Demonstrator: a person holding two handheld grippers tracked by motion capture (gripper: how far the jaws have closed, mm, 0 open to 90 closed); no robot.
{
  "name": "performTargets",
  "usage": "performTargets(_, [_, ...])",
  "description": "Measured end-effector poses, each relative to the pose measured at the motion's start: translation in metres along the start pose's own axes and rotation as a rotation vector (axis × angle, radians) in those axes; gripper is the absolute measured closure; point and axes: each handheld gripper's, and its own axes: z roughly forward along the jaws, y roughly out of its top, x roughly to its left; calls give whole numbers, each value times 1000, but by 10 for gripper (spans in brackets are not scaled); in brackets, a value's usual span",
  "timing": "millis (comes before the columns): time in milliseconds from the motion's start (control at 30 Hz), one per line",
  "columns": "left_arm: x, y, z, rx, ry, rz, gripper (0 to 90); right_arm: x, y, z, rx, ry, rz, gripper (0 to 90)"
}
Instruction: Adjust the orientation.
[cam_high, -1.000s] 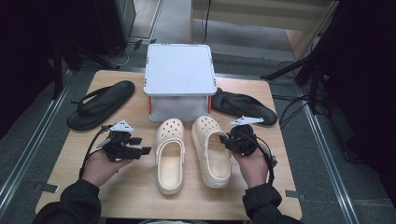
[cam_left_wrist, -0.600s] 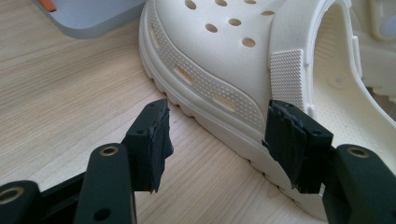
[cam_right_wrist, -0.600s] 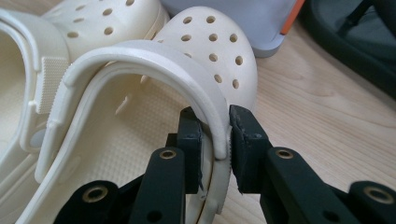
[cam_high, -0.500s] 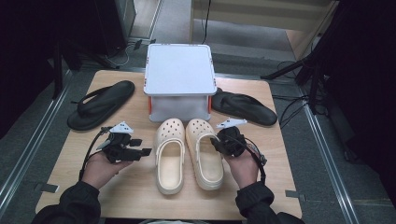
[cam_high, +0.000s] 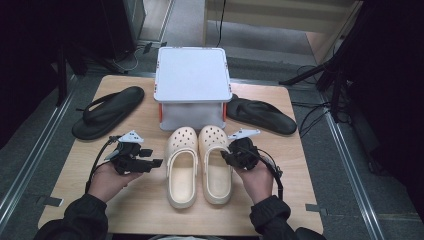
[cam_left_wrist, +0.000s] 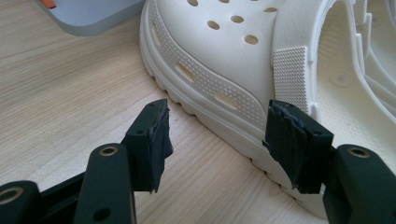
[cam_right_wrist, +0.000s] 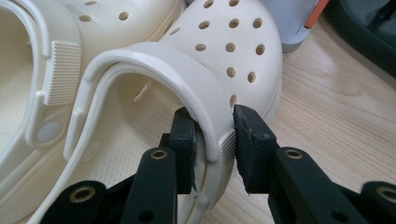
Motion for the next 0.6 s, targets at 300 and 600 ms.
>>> performTargets(300, [2,1,-1,-2,4,-1,407,-4,-2,-1,9,70,18,578])
performTargets(600, [5,2,-3,-16,10,-15,409,-9,-8,-23,-46,122,54,597])
